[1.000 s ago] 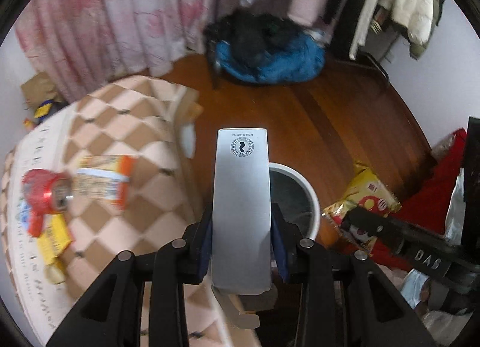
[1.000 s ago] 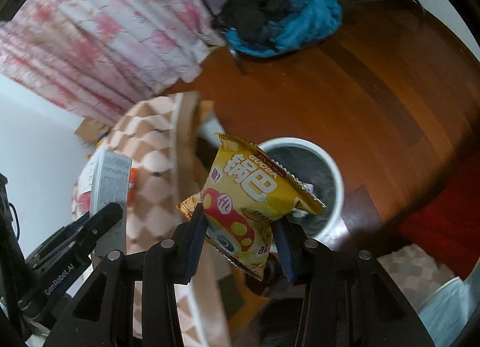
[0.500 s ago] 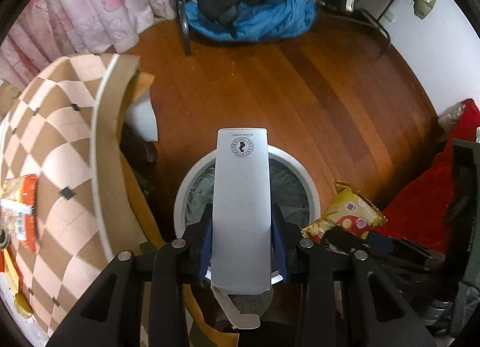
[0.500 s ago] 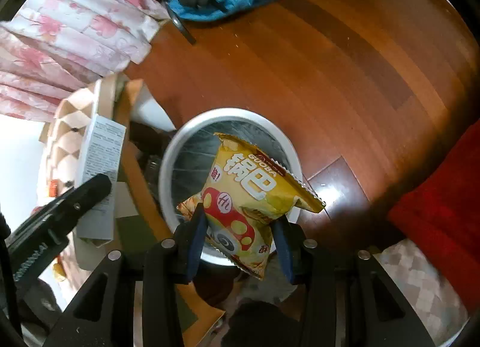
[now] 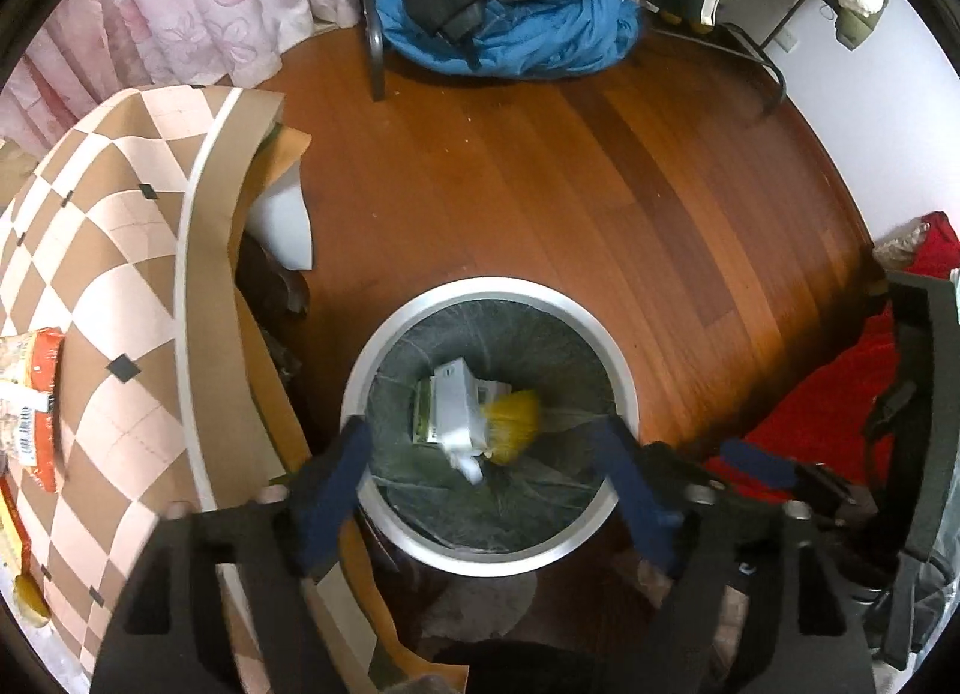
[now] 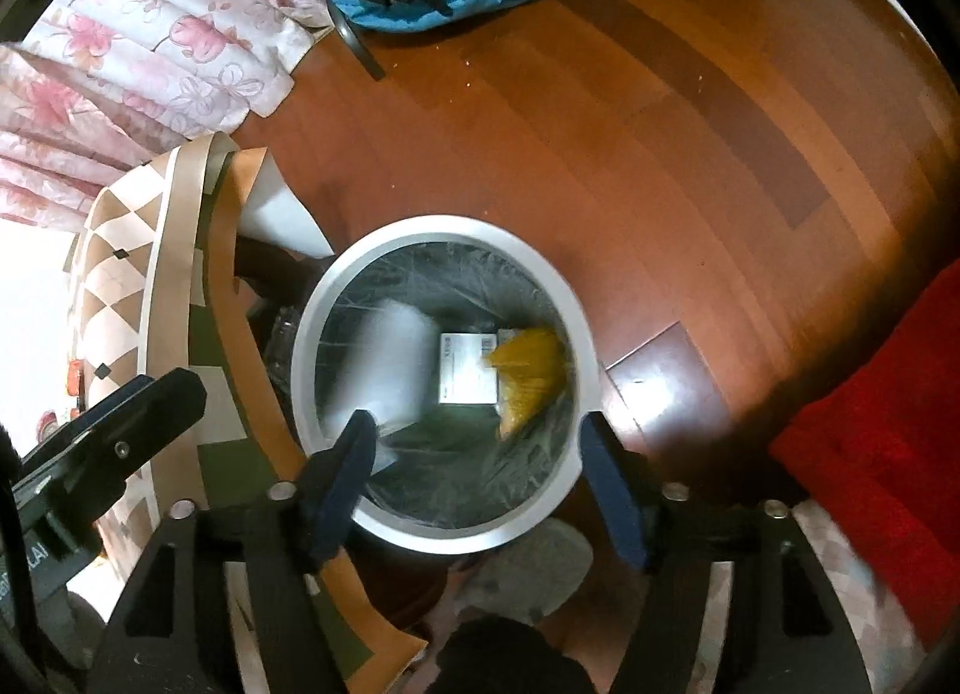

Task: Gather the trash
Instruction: 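Open both tools to drop the box and snack bag into the bin, then move the right tool to the table and grasp the lemon peel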

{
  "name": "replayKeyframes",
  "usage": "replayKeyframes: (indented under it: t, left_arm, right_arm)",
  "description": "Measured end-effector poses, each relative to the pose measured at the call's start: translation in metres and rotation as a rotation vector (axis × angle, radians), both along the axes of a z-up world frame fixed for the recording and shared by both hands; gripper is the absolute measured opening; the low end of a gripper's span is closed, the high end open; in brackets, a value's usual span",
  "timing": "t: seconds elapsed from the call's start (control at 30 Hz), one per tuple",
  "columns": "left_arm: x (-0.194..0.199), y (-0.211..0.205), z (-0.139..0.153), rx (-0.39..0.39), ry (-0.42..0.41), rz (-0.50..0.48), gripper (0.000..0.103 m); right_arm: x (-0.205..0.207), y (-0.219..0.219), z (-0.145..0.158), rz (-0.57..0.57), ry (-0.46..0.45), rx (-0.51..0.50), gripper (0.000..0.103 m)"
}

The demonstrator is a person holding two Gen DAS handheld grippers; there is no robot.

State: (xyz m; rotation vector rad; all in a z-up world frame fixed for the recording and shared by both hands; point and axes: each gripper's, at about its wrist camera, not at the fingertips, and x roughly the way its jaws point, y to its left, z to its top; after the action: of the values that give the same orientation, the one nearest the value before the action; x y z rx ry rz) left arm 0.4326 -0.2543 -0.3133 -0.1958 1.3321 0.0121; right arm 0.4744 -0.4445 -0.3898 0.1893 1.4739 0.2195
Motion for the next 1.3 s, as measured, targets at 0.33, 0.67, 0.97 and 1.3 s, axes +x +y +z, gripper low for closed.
replayKeyframes:
  t: [0.33,0.67,0.97,1.3]
  left_arm:
    - [-0.02,0.008,0.028,0.057,-0.047,0.013,0.097]
    - [-0.051,0.015,0.07,0.079,-0.112,0.033,0.097]
    - [-0.087,0.027,0.114,0.093,-0.196,0.065,0.097]
    - [-0.138,0.06,0.184,0.162,-0.325,0.12,0.097]
  right_arm:
    - [-0.023,0.003,0.04,0.057,-0.045,-0.172,0.102]
    - [-0.052,0.01,0.094,0.091,-0.118,-0.188,0.102]
    - [-0.084,0.014,0.154,0.102,-0.196,-0.158,0.102]
    - [-0.128,0.036,0.243,0.087,-0.317,-0.005,0.102]
